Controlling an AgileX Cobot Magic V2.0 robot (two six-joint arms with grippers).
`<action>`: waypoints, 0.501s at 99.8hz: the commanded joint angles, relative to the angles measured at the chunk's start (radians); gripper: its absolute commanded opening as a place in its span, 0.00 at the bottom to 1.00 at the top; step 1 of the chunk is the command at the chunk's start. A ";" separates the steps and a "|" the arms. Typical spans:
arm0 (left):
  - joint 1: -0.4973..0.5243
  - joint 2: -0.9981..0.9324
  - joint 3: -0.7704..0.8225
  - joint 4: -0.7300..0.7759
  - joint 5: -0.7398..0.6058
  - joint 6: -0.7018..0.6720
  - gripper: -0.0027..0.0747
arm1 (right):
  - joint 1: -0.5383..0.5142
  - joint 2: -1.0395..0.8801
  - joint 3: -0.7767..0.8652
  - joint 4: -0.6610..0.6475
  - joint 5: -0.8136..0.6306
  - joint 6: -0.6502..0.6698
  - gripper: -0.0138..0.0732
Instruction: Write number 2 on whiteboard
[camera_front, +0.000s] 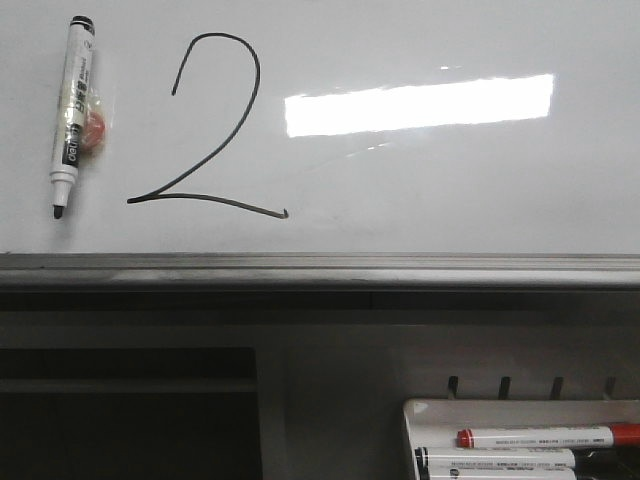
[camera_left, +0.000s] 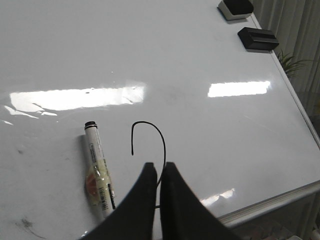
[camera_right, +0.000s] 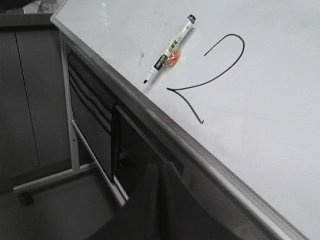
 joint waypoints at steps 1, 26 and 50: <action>0.001 0.009 -0.027 -0.003 -0.016 0.001 0.01 | -0.005 0.000 -0.024 -0.013 -0.084 -0.002 0.08; 0.001 0.009 -0.027 -0.003 -0.023 0.001 0.01 | -0.005 0.000 -0.024 -0.013 -0.080 -0.002 0.08; 0.001 0.009 -0.027 -0.003 -0.025 0.001 0.01 | -0.005 0.000 -0.024 -0.013 -0.080 -0.002 0.08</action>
